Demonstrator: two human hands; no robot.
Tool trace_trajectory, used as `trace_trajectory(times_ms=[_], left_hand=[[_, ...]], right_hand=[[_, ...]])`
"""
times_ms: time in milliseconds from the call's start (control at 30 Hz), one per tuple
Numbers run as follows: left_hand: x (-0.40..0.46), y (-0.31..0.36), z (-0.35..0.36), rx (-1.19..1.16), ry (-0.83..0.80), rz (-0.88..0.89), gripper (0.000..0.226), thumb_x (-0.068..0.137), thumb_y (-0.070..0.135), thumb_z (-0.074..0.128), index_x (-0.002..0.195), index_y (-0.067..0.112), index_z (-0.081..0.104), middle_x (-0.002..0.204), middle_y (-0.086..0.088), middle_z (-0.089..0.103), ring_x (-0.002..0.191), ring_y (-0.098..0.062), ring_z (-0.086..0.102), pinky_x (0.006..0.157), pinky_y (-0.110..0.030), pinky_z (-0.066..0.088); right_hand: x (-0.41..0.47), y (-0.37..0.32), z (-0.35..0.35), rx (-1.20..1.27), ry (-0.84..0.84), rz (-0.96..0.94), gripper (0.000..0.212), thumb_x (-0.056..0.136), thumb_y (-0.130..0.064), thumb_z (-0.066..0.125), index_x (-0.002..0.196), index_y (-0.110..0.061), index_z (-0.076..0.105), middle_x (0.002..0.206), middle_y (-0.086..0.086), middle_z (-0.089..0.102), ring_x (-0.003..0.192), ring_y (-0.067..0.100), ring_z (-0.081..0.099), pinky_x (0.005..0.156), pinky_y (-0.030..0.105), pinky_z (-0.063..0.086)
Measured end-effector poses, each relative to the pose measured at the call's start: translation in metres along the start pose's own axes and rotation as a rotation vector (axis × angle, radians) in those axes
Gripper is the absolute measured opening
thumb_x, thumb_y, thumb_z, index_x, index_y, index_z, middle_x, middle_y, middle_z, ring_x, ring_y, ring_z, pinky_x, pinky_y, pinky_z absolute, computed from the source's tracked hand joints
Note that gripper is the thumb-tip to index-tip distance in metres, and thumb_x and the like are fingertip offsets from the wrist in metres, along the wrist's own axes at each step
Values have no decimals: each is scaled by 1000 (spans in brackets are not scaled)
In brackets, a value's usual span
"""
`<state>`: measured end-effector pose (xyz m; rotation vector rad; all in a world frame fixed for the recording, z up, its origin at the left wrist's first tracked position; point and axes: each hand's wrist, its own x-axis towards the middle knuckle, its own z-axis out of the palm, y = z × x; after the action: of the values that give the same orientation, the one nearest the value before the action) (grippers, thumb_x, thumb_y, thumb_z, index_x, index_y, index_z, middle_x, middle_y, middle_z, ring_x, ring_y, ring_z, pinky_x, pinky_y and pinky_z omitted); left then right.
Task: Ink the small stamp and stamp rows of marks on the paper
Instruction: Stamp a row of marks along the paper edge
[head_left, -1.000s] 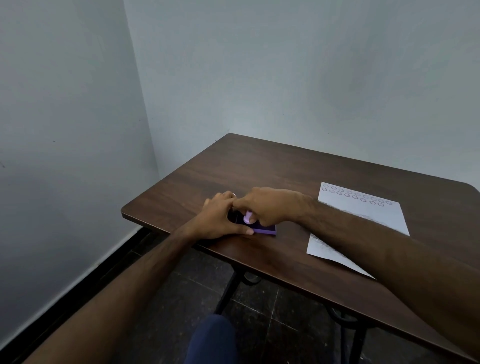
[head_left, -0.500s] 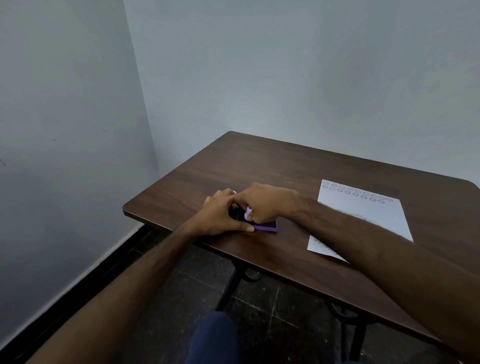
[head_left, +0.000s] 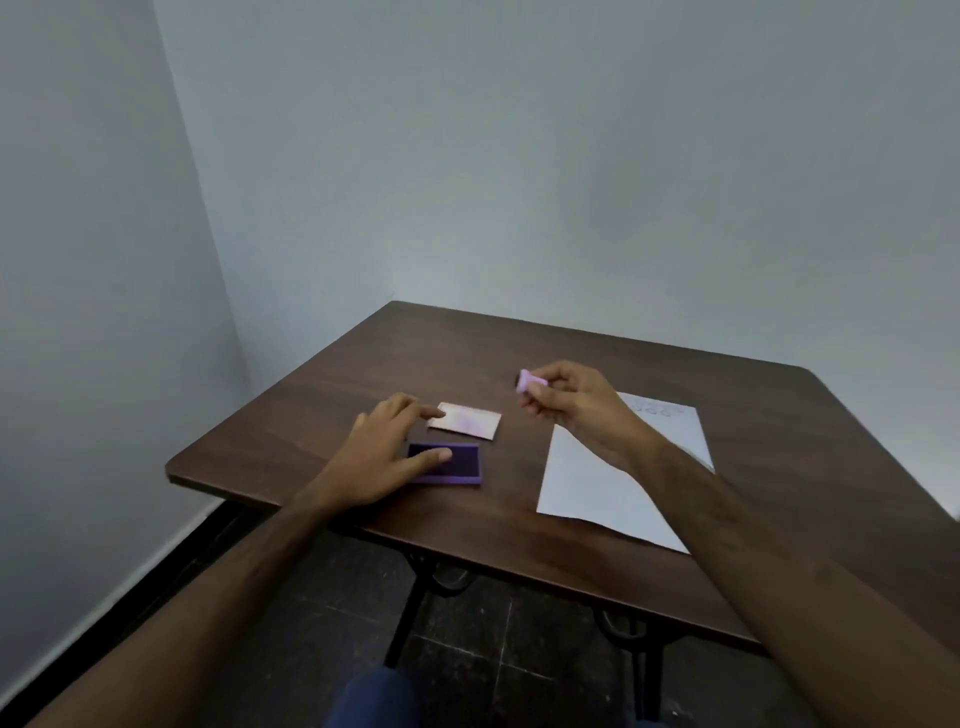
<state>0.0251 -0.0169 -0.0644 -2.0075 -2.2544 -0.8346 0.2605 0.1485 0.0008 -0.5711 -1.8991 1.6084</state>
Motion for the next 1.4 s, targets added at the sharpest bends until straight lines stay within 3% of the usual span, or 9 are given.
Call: trace_trajectory(times_ms=[167, 333, 433, 533, 600, 767, 967, 1200, 1400], left_hand=[[40, 69, 19, 59, 44, 245, 33, 95, 43, 55, 124, 28, 59, 124, 5, 56, 116, -16, 52, 97, -40, 41], [89, 122, 64, 203, -248, 270, 59, 97, 52, 46, 149, 27, 38, 158, 3, 37, 143, -18, 36, 117, -42, 28], [107, 128, 83, 293, -361, 267, 69, 99, 58, 35, 158, 25, 22, 167, -1, 19, 152, -20, 21, 121, -41, 18], [112, 128, 97, 323, -429, 273, 72, 99, 62, 26, 159, 24, 17, 168, -4, 13, 154, -17, 14, 122, -40, 14], [110, 127, 103, 305, -458, 267, 72, 99, 64, 22, 159, 25, 17, 168, -4, 13, 154, -17, 12, 122, -42, 13], [94, 130, 102, 355, -413, 292, 76, 93, 72, 12, 156, 30, 24, 164, -2, 26, 150, -21, 26, 120, -46, 17], [51, 149, 86, 362, -323, 563, 66, 98, 68, 12, 146, 36, 41, 138, 7, 51, 125, -13, 46, 108, -44, 26], [34, 167, 81, 66, -416, 779, 48, 102, 58, 31, 144, 37, 44, 144, 15, 49, 134, -2, 40, 110, -29, 26], [62, 147, 88, -69, -303, 427, 54, 98, 46, 48, 146, 24, 43, 148, 6, 47, 134, -8, 42, 114, -35, 33]], right_hand=[[-34, 15, -67, 249, 244, 66, 26, 101, -15, 55, 126, -6, 55, 111, 20, 74, 102, 31, 74, 91, 36, 60], [-64, 34, -110, -327, 588, 87, 19, 103, -28, 51, 119, -17, 52, 113, 4, 71, 99, 17, 69, 88, 34, 53], [-80, 46, -117, -705, 496, 53, 3, 103, -28, 49, 105, -26, 49, 105, -6, 67, 90, 13, 65, 74, 29, 49], [-85, 60, -114, -874, 352, 69, 5, 104, -23, 45, 102, -28, 44, 110, -10, 67, 89, 16, 68, 80, 39, 55], [-86, 65, -113, -957, 296, 58, 9, 104, -19, 45, 102, -28, 43, 108, -17, 62, 83, 9, 66, 76, 29, 55], [-91, 62, -117, -1015, 250, 68, 10, 104, -18, 46, 103, -27, 42, 97, -20, 55, 73, 5, 60, 72, 25, 52], [-125, 55, -126, -882, 253, 49, 7, 105, -17, 46, 102, -22, 42, 94, -20, 59, 84, -6, 63, 65, 7, 45], [-155, 59, -125, -864, 221, 52, 10, 103, -19, 49, 109, -14, 43, 111, 3, 67, 105, 16, 68, 84, 27, 54], [-182, 53, -136, -843, 43, 13, 11, 103, -23, 49, 112, -26, 43, 110, -1, 66, 101, 17, 65, 95, 43, 51]])
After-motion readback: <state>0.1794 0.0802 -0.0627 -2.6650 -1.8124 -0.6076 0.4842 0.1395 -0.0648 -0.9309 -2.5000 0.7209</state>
